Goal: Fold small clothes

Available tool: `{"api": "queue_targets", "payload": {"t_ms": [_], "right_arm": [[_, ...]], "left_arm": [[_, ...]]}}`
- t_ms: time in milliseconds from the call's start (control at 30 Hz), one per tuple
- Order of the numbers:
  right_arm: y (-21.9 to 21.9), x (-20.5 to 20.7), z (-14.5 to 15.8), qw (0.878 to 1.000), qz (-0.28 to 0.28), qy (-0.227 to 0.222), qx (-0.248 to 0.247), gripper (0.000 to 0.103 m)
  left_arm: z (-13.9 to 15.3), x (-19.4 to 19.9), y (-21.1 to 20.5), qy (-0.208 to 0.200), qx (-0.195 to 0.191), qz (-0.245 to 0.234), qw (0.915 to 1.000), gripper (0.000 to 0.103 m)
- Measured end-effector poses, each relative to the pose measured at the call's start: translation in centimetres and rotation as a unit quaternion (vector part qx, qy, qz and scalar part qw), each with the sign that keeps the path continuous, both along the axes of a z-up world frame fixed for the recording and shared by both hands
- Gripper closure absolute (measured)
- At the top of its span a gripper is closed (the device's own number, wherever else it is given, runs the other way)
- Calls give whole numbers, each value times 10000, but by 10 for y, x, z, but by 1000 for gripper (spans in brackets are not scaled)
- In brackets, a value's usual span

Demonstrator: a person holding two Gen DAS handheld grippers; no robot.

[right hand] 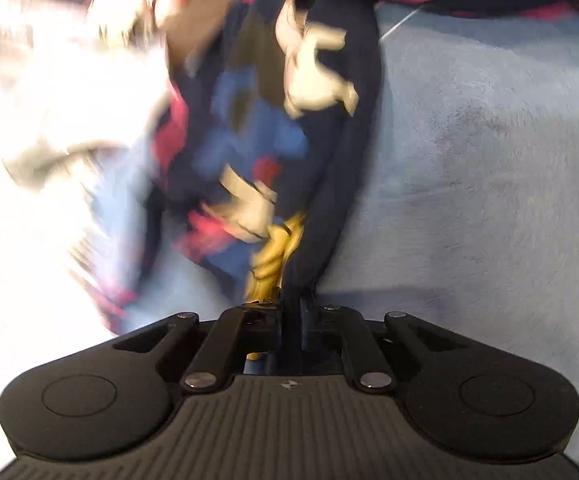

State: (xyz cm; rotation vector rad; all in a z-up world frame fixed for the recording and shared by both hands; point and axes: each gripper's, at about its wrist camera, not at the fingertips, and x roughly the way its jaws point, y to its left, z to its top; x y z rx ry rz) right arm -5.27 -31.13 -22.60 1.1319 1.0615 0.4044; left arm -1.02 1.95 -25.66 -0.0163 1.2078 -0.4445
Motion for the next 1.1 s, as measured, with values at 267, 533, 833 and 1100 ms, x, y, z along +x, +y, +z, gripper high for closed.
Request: {"api": "queue_targets", "payload": {"t_ms": [267, 533, 833, 1100], "right_arm": [[-69, -20, 103, 9875, -629, -435, 1379, 88], [-78, -38, 116, 9842, -743, -373, 1562, 87], [-88, -37, 113, 9897, -660, -605, 1120, 88], [-38, -32, 65, 9747, 856, -870, -1874, 0]], "left_arm": [[-10, 2, -72, -549, -243, -397, 9974, 13], [14, 86, -75, -1395, -841, 1166, 9797, 26], [62, 91, -19, -1133, -783, 587, 9887, 102], [6, 74, -17, -588, 320, -159, 9976, 40]]}}
